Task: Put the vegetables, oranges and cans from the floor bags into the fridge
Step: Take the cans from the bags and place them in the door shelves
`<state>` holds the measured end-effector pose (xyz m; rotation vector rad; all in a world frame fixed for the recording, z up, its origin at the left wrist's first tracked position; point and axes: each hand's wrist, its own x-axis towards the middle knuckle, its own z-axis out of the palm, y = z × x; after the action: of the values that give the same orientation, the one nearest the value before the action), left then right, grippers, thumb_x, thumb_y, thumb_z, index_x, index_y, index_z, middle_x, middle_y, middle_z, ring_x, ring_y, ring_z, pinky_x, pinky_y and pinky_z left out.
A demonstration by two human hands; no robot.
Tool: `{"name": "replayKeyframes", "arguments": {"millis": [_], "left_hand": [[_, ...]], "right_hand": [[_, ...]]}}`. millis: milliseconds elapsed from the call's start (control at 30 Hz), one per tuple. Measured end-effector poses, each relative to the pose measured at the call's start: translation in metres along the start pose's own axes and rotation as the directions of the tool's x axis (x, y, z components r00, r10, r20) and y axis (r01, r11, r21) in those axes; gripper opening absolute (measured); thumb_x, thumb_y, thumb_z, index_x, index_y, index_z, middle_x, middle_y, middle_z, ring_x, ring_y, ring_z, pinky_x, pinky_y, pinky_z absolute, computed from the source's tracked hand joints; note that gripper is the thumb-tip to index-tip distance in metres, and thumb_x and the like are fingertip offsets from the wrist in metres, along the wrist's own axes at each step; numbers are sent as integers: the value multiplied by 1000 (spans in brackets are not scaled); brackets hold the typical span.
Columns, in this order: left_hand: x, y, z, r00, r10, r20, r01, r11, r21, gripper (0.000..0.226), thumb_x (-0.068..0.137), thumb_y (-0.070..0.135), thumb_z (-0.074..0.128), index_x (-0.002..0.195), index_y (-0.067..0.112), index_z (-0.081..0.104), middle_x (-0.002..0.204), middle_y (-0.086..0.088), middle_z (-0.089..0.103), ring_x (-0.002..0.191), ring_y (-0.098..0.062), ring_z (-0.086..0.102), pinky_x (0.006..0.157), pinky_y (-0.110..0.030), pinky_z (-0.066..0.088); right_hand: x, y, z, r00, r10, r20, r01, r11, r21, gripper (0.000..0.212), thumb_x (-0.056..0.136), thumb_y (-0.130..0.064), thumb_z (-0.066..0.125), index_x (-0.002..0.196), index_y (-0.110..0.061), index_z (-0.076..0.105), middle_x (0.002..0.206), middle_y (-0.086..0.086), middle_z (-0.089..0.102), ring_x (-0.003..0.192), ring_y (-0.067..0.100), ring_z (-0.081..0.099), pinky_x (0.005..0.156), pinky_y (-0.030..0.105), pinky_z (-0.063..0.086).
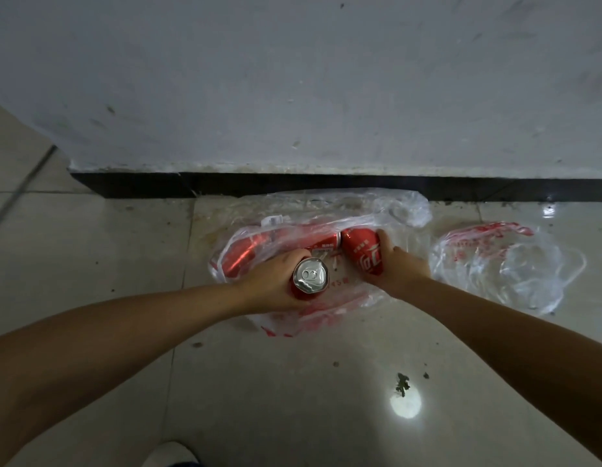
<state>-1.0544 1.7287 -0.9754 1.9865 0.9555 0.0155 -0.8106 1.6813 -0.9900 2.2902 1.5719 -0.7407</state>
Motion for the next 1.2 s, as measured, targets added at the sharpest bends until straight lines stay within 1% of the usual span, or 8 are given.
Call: {"name": "replayKeyframes", "arguments": {"millis": [133, 200, 500, 633, 833, 933, 1033, 1200], "left_hand": [[2, 0, -1, 1000, 9, -5, -9, 1000, 9, 70, 68, 37, 80, 126, 25, 44, 125, 8, 56, 109, -7, 52, 93, -27, 46], [2, 2, 0, 1000, 10, -18, -10, 1000, 20, 73, 67, 34, 81, 128, 23, 43, 128, 7, 54, 113, -7, 50, 97, -25, 43], [4, -4, -1, 999, -43, -20, 41, 996, -81, 77, 67, 32, 81, 132, 27, 40, 130, 8, 52, 118, -9, 51, 101, -30, 44], [3, -2, -1, 997, -66, -27, 64, 995, -76, 76, 66, 31, 81, 130, 27, 41, 128, 10, 52, 116, -6, 51, 98, -27, 44], [7, -2, 0, 996, -73, -43, 69, 993, -101, 75, 63, 32, 82, 127, 28, 43, 124, 12, 55, 113, -6, 53, 95, -26, 46], [8, -2, 2, 994, -94, -60, 83, 983, -164, 77, 62, 28, 84, 128, 29, 43, 122, 15, 55, 113, -5, 53, 96, -24, 45], [10, -4, 3, 993, -112, -47, 102, 978, -181, 80, 63, 26, 85, 130, 30, 41, 120, 18, 52, 113, -3, 52, 94, -20, 42], [3, 30, -11, 983, -183, -20, 175, 962, -208, 73, 68, 33, 81, 131, 25, 44, 117, 17, 51, 106, 0, 50, 95, -22, 43]], "right_hand": [[2, 1, -9, 999, 40, -30, -30, 955, 295, 78, 75, -49, 72, 134, -17, 34, 118, 8, 62, 100, 25, 63, 78, 33, 53], [-3, 5, -22, 998, 11, -60, 8, 950, 312, 69, 75, -39, 75, 130, -15, 40, 119, 9, 61, 101, 24, 62, 82, 32, 52], [-47, -19, -51, 933, -297, -203, 326, 937, 128, 66, 76, -47, 71, 130, -21, 41, 131, 2, 47, 117, 20, 46, 92, 31, 42], [-41, -17, -38, 920, -361, -152, 390, 882, 264, 75, 73, -41, 75, 136, -19, 39, 135, 0, 47, 123, 18, 44, 94, 26, 37], [-28, -8, -14, 896, -432, -98, 432, 805, 407, 84, 60, -34, 87, 131, -21, 44, 124, -11, 48, 119, 17, 49, 103, 40, 43], [-24, -5, -7, 887, -453, -93, 451, 801, 393, 91, 58, -48, 83, 135, -25, 41, 134, -6, 48, 125, 17, 46, 105, 41, 41], [-15, -1, -7, 887, -443, -132, 459, 814, 356, 87, 59, -44, 84, 134, -23, 45, 138, -3, 47, 129, 19, 44, 105, 46, 40], [-35, -15, -38, 919, -291, -266, 390, 771, 504, 73, 63, -42, 84, 125, -24, 50, 127, -4, 53, 117, 13, 50, 98, 30, 44]]}}
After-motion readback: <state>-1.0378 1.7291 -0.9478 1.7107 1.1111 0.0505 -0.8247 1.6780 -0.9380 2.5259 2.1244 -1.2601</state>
